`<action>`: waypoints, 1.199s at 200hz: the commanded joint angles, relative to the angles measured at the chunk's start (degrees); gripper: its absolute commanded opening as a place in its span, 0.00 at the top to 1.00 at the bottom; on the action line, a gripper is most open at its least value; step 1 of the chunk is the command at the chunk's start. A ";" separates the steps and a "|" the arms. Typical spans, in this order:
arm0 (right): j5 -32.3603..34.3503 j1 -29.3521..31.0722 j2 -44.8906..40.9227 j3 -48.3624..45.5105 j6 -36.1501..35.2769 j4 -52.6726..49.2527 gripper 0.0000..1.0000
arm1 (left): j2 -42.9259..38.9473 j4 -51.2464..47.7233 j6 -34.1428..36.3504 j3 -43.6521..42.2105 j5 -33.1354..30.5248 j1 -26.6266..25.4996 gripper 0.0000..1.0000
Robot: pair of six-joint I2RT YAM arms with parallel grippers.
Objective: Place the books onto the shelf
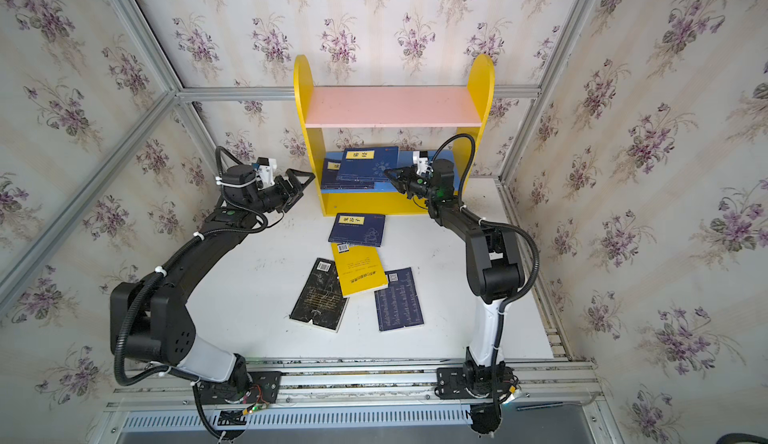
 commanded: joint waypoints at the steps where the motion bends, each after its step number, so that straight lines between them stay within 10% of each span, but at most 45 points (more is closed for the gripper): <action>1: -1.23 1.20 2.60 5.67 -5.75 -4.14 0.94 | -1.87 -3.53 3.98 -2.34 -4.94 0.57 0.01; 240: -0.83 4.70 19.69 28.87 -10.91 -16.70 0.94 | 9.98 -2.25 2.06 4.35 -2.54 0.57 0.01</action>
